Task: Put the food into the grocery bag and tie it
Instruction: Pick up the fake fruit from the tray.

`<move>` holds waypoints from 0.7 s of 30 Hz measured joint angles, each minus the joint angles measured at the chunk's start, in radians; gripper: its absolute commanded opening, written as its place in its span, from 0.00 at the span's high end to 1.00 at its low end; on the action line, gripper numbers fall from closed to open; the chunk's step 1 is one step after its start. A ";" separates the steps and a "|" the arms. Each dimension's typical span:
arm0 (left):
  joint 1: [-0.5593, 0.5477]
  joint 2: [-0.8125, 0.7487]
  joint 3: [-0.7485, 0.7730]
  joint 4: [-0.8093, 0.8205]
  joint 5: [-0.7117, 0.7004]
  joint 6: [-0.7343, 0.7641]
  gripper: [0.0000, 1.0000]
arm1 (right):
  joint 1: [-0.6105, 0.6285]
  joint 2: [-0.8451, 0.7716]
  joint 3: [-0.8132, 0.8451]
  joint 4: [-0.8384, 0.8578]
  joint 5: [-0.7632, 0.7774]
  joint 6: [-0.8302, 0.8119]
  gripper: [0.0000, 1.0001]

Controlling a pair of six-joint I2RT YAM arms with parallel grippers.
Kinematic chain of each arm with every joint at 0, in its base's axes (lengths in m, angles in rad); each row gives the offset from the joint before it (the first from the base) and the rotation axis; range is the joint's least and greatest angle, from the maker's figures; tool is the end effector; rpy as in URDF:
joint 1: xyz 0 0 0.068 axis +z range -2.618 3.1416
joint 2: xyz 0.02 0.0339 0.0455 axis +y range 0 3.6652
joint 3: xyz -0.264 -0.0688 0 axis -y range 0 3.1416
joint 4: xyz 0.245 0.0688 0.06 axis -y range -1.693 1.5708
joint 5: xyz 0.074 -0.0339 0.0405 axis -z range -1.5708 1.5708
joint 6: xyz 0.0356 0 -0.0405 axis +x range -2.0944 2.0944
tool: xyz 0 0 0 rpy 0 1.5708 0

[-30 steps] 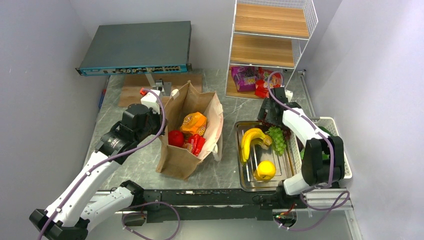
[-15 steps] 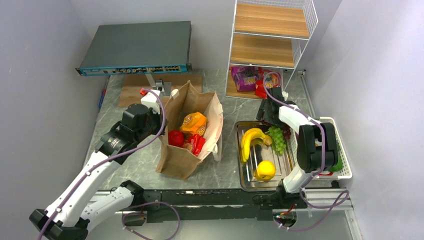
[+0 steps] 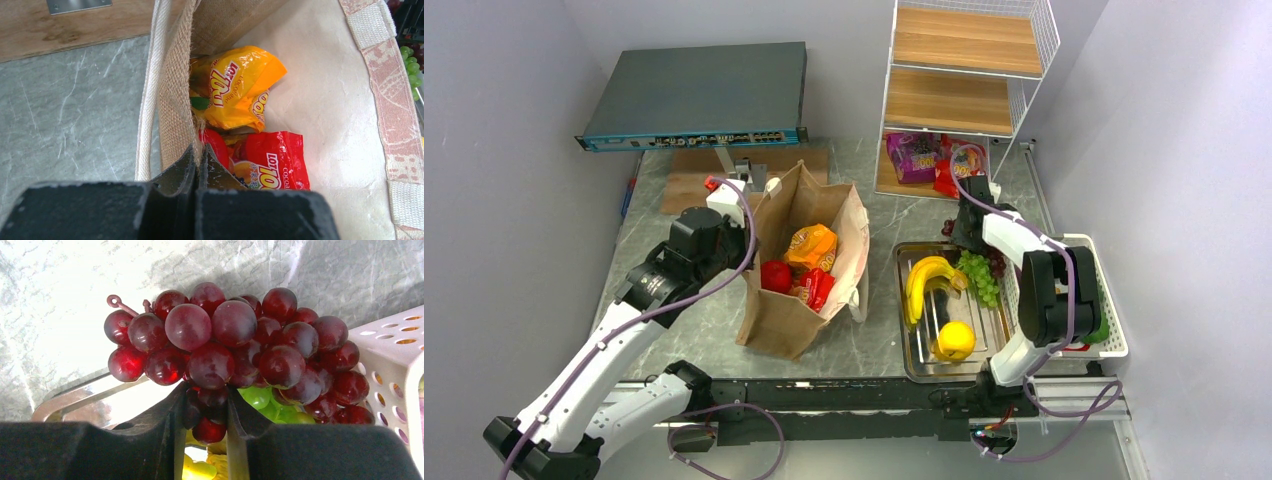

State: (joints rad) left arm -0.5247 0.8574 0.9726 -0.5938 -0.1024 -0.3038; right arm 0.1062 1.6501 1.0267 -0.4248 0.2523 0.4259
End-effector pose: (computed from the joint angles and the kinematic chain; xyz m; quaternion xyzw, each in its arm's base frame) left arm 0.1583 -0.0874 0.3505 0.0677 0.8512 -0.1687 0.4924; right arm 0.3281 0.0260 0.1884 0.1846 0.9410 -0.0499 0.2792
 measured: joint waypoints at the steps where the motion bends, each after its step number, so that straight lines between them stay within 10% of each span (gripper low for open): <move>1: 0.000 0.001 0.000 0.001 0.000 0.000 1.00 | 0.000 -0.004 0.000 0.000 0.000 -0.001 0.83; 21: 0.000 0.006 0.000 0.005 -0.001 0.000 1.00 | 0.000 -0.226 -0.008 -0.090 -0.025 -0.008 0.90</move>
State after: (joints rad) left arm -0.5247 0.8635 0.9726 -0.5884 -0.1032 -0.3038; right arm 0.1062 1.4239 1.0183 -0.5152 0.2272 0.4179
